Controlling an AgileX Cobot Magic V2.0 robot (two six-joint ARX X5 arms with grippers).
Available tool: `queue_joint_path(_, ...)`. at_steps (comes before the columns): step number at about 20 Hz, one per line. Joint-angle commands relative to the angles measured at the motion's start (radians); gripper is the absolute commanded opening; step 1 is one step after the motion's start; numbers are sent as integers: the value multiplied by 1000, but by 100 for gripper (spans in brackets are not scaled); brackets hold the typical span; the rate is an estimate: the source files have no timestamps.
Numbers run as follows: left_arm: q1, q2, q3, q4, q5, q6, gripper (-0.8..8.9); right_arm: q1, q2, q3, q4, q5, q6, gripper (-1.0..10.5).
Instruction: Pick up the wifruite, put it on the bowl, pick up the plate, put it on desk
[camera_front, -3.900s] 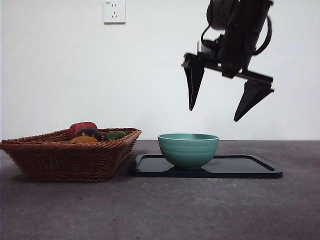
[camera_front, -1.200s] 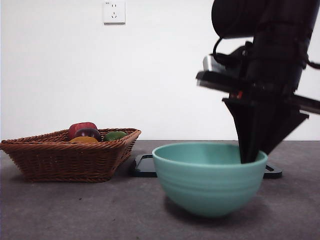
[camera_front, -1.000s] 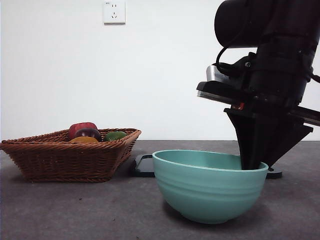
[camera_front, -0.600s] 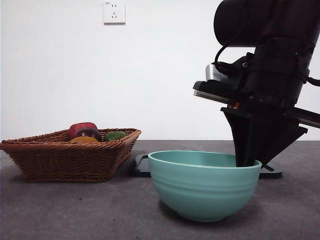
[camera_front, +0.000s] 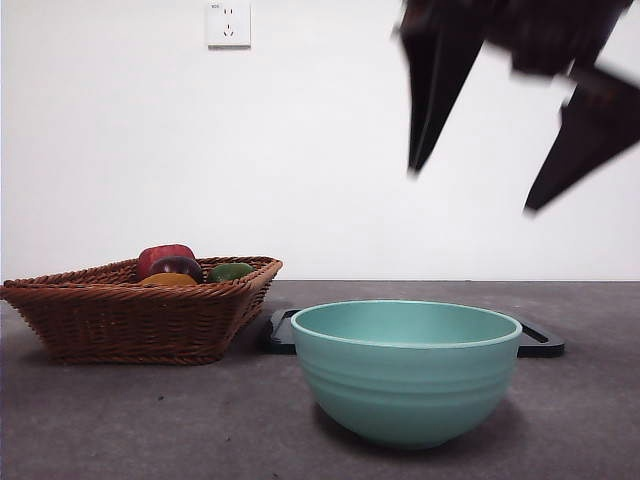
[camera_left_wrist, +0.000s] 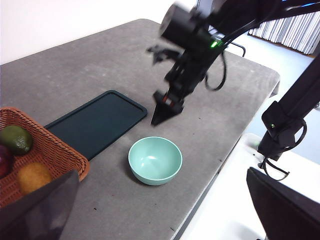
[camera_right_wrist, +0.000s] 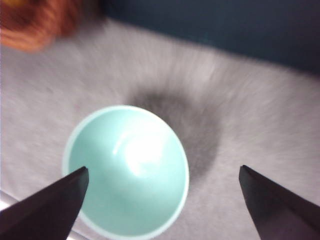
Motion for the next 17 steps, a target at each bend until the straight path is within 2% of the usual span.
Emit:
queue_joint_path(1, -6, 5, 11, 16, 2, 8, 562, 7, -89, 59, -55, 48, -14, 501)
queue_joint_path(4, -6, 5, 11, 16, 2, 8, 562, 7, -237, 140, -137, 110, -24, 546)
queue_joint_path(10, -6, 5, 11, 16, 2, 8, 562, 7, -479, 253, -275, 118, -72, 566)
queue_joint_path(17, -5, 5, 11, 43, 2, 8, 562, 7, -703, 255, -457, 132, -195, 566)
